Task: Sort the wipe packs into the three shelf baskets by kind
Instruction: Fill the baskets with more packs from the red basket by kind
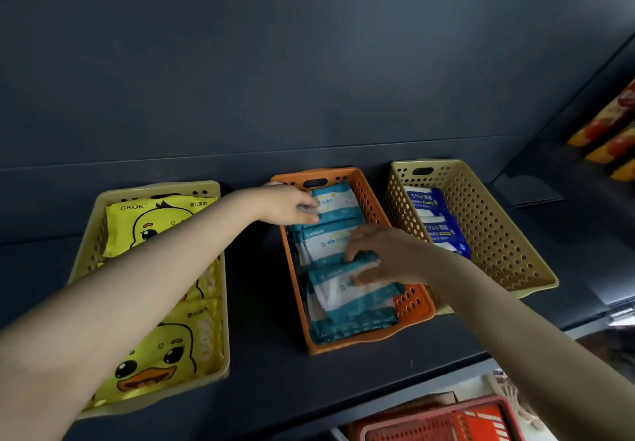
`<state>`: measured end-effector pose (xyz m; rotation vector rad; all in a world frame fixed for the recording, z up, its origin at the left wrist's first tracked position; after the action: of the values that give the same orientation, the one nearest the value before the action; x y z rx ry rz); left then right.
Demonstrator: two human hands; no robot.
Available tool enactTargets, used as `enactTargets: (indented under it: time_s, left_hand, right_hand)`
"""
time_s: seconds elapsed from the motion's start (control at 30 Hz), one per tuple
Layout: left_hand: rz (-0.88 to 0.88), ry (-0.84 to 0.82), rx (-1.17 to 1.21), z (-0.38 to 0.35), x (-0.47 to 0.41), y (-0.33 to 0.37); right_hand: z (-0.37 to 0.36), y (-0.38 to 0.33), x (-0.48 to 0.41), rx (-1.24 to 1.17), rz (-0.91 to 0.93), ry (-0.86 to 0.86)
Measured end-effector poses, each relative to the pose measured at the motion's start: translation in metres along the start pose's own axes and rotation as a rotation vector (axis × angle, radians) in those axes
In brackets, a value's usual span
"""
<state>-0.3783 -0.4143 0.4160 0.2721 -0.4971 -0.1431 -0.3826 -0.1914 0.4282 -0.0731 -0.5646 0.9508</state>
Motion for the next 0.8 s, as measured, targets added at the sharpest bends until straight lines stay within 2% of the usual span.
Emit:
enactTargets:
  time_s: [0.37, 0.8]
  left_hand:
    - [0.019, 0.082, -0.119, -0.007, -0.001, 0.018]
    - [0.003, -0.027, -0.213, -0.011, -0.012, 0.020]
  right_hand:
    - [-0.021, -0.019, 0.016, -0.059, -0.072, 0.111]
    - [-0.038, -0.026, 0.021, -0.163, -0.143, 0.118]
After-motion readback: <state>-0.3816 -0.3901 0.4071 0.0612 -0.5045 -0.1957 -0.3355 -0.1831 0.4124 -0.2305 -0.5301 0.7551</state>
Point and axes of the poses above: each hand's wrist, its own x-axis away from the middle knuckle, its own z-axis out of the back of the hand, y = z × x, the point moved 2 cm from there along -x, towards the middle knuckle, and after that the axes turned 4 degrees about -y, right-handed, at the moved point
